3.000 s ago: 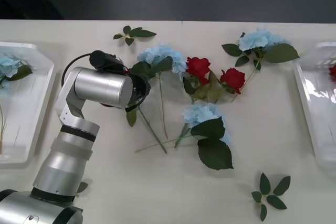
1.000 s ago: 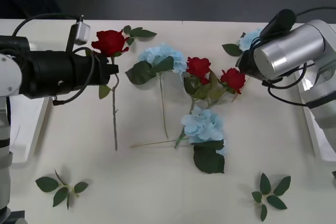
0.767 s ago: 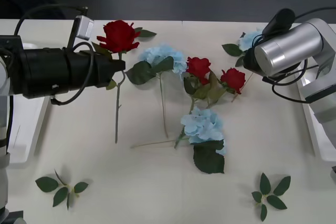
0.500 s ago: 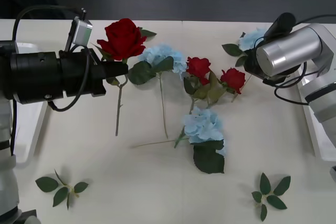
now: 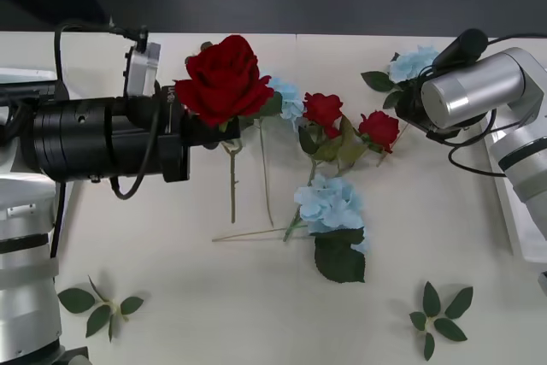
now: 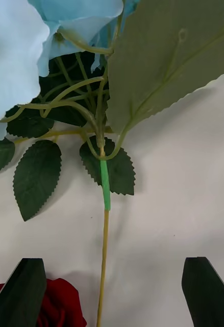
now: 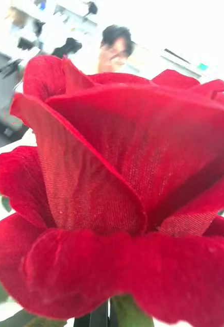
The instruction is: Put the red flowers into the right box and the blue flowers into the left box
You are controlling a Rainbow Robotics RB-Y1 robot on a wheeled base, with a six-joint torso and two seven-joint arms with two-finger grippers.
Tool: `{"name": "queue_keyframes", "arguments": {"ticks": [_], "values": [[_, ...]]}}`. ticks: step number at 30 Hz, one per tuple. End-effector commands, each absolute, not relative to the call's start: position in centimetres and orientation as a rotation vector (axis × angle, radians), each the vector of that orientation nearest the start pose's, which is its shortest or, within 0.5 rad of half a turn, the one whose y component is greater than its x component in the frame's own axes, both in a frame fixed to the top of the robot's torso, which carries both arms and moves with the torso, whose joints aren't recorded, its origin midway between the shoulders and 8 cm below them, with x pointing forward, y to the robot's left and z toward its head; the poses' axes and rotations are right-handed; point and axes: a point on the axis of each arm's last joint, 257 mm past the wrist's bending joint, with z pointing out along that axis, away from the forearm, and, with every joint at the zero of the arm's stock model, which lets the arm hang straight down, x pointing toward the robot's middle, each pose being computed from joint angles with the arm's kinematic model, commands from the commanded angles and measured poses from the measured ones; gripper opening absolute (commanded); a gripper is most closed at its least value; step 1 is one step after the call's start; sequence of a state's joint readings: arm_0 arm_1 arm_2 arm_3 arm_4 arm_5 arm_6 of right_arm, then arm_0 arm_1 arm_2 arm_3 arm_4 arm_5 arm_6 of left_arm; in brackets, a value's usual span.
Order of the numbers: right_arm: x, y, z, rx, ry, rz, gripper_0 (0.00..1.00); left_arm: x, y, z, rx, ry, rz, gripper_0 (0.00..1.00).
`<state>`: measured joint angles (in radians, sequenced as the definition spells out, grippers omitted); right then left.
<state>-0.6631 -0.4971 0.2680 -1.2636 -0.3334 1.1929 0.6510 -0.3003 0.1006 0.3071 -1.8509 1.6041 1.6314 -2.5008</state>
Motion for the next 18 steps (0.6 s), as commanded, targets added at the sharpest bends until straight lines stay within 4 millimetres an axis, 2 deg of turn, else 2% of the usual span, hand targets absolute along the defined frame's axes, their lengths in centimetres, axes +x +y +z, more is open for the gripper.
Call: {"name": "queue_keyframes", "arguments": {"ticks": [1, 7, 13, 18], "values": [[61.1, -30.0, -23.5, 0.755, 2.308, 0.135, 0.79, 36.6, 5.2, -5.2, 1.092, 1.245, -1.155, 0.00], [61.0, -29.4, -20.7, 0.733, 2.303, 0.179, 0.78, 35.8, 4.6, -3.6, 1.082, 1.182, -1.223, 0.00], [58.9, -28.8, -17.9, 0.702, 2.354, 0.204, 0.79, 36.2, 3.5, -1.2, 1.013, 1.104, -1.252, 0.00], [56.6, -28.3, -15.6, 0.668, 2.385, 0.260, 0.79, 36.6, 2.4, 1.1, 1.046, 1.053, -1.233, 0.00]]}}
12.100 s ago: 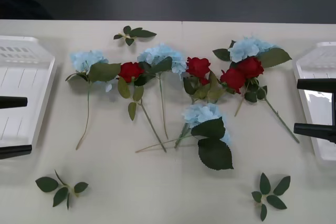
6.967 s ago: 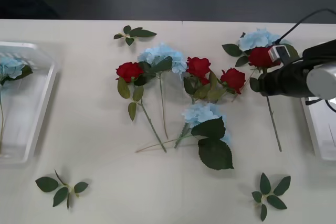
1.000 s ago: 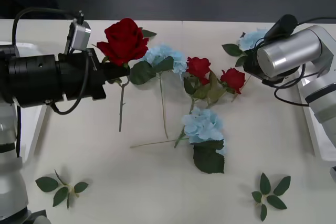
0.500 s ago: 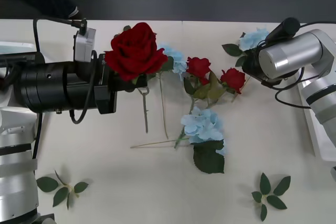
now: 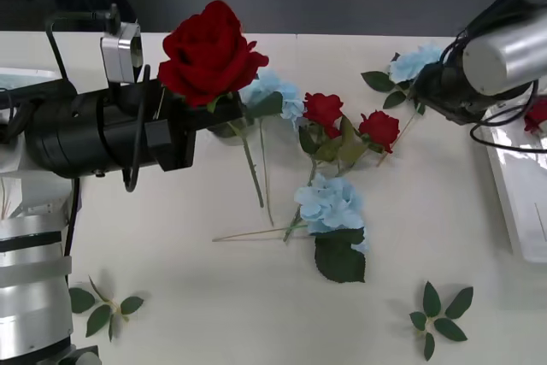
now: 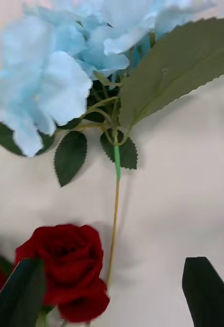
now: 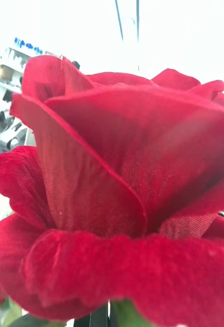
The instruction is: Put the red flowers into the right box and the blue flowers into the left box
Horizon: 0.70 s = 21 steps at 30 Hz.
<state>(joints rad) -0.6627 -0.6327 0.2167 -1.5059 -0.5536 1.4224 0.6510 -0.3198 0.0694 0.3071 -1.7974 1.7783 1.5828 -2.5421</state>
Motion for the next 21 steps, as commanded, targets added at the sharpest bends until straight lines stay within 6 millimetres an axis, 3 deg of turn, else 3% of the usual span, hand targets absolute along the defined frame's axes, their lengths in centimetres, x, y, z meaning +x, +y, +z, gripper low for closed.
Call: {"name": "queue_keyframes", "arguments": {"ticks": [1, 9, 16, 21], "values": [[56.2, -28.2, -15.3, 0.661, 2.389, 0.271, 0.79, 36.7, 2.3, 1.4, 1.049, 1.051, -1.228, 0.00], [51.8, -28.8, -15.1, 0.538, 2.401, 0.314, 0.79, 37.6, 1.2, 3.2, 1.075, 1.033, -1.240, 0.00], [49.0, -28.4, -16.0, 0.189, 2.318, 0.325, 0.79, 37.4, 0.0, 4.5, 1.084, 1.013, -1.271, 0.00], [47.5, -27.9, -15.8, -0.043, 2.197, 0.299, 0.79, 37.2, -0.7, 4.0, 1.088, 1.020, -1.281, 0.00]]}}
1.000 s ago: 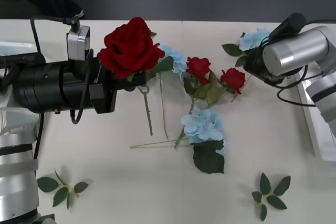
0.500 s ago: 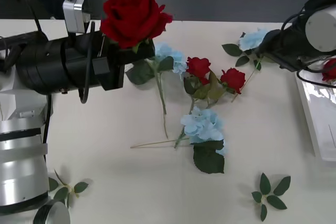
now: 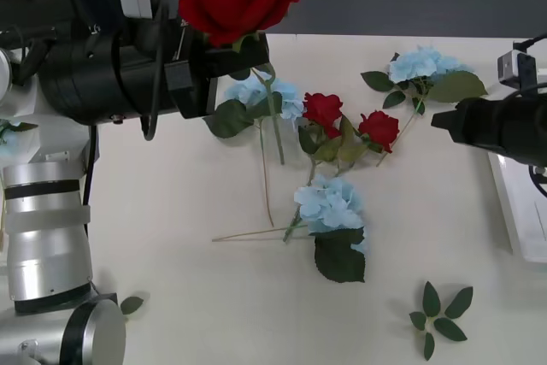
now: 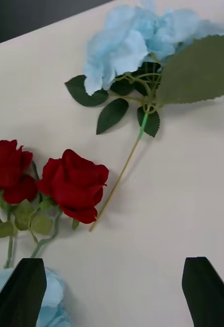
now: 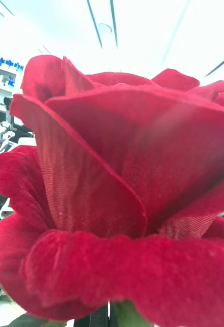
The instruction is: Put the red flowers into the right box and the blue flowers into the left box
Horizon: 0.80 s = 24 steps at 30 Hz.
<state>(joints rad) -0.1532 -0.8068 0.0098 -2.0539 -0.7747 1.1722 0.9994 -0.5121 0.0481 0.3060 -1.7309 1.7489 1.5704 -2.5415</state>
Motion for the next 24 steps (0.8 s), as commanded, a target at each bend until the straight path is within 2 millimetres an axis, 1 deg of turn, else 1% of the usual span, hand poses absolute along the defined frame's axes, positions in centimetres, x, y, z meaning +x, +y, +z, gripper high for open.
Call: {"name": "queue_keyframes", "arguments": {"ticks": [1, 2, 5, 8, 9, 11, 15, 18, 22, 24], "values": [[47.4, -27.7, -15.7, -0.067, 2.173, 0.304, 0.79, 37.2, -0.7, 4.0, 1.088, 1.020, -1.281, 0.00], [47.0, -27.4, -15.5, -0.109, 2.124, 0.315, 0.79, 37.2, -0.7, 4.0, 1.088, 1.020, -1.281, 0.00], [45.8, -26.3, -15.9, -0.178, 2.050, 0.373, 0.78, 37.2, -0.7, 4.0, 1.088, 1.020, -1.281, 0.00], [44.7, -25.3, -16.1, -0.273, 1.967, 0.387, 0.79, 37.2, -0.7, 4.0, 1.088, 1.020, -1.281, 0.00], [44.6, -25.2, -16.1, -0.279, 1.960, 0.389, 0.78, 37.2, -0.7, 4.0, 1.088, 1.020, -1.281, 0.00], [43.8, -24.1, -16.3, -0.335, 1.904, 0.406, 0.79, 37.2, -0.7, 4.0, 1.088, 1.020, -1.281, 0.00], [43.0, -22.2, -16.2, -0.443, 1.825, 0.397, 0.79, 37.2, -0.7, 4.0, 1.088, 1.020, -1.281, 0.00], [42.8, -20.0, -15.3, -0.532, 1.735, 0.397, 0.79, 37.2, -0.7, 4.0, 1.088, 1.020, -1.281, 0.00], [42.5, -16.8, -14.5, -0.590, 1.652, 0.438, 0.79, 37.2, -0.7, 4.0, 1.088, 1.020, -1.281, 0.00], [42.4, -15.2, -13.8, -0.602, 1.605, 0.471, 0.79, 37.2, -0.7, 4.0, 1.088, 1.020, -1.281, 0.00]]}}
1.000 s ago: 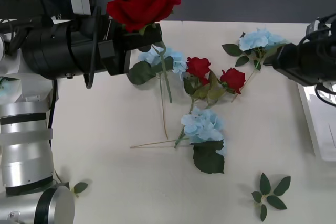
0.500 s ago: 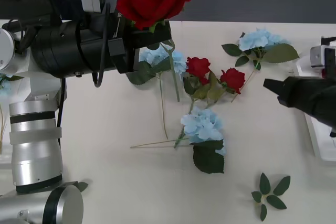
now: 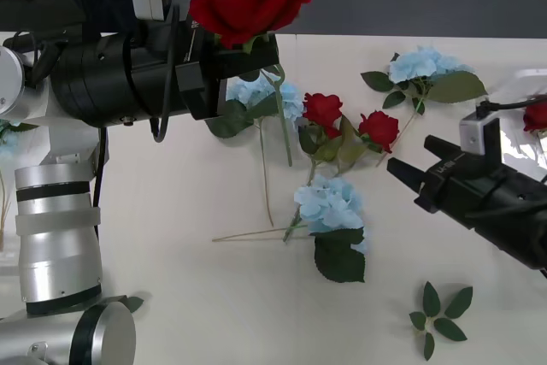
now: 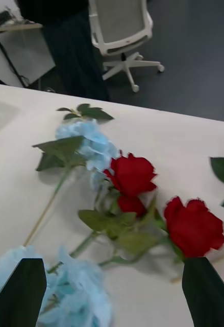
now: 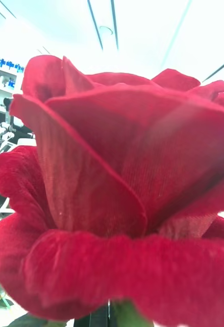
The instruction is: Put the red flowers into the right box and the blue flowers into the left box
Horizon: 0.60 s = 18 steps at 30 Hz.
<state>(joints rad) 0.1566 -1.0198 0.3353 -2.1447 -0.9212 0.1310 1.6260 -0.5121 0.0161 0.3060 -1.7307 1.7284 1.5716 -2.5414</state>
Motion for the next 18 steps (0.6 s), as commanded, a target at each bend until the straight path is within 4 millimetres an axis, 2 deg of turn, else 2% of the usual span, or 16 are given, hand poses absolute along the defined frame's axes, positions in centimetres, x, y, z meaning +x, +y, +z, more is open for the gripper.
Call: {"name": "queue_keyframes", "arguments": {"ticks": [1, 9, 13, 18], "values": [[42.3, -14.5, -13.3, -0.605, 1.583, 0.490, 0.78, 37.2, -0.7, 4.0, 1.088, 1.020, -1.281, 0.00], [42.4, -10.4, -11.4, -0.632, 1.502, 0.572, 0.79, 37.2, -0.7, 4.0, 1.088, 1.020, -1.281, 0.00], [42.6, -7.2, -10.1, -0.668, 1.457, 0.628, 0.78, 37.2, -0.7, 4.0, 1.088, 1.020, -1.281, 0.00], [43.4, -4.2, -9.2, -0.689, 1.428, 0.680, 0.79, 37.2, -0.7, 4.0, 1.088, 1.020, -1.281, 0.00]]}}
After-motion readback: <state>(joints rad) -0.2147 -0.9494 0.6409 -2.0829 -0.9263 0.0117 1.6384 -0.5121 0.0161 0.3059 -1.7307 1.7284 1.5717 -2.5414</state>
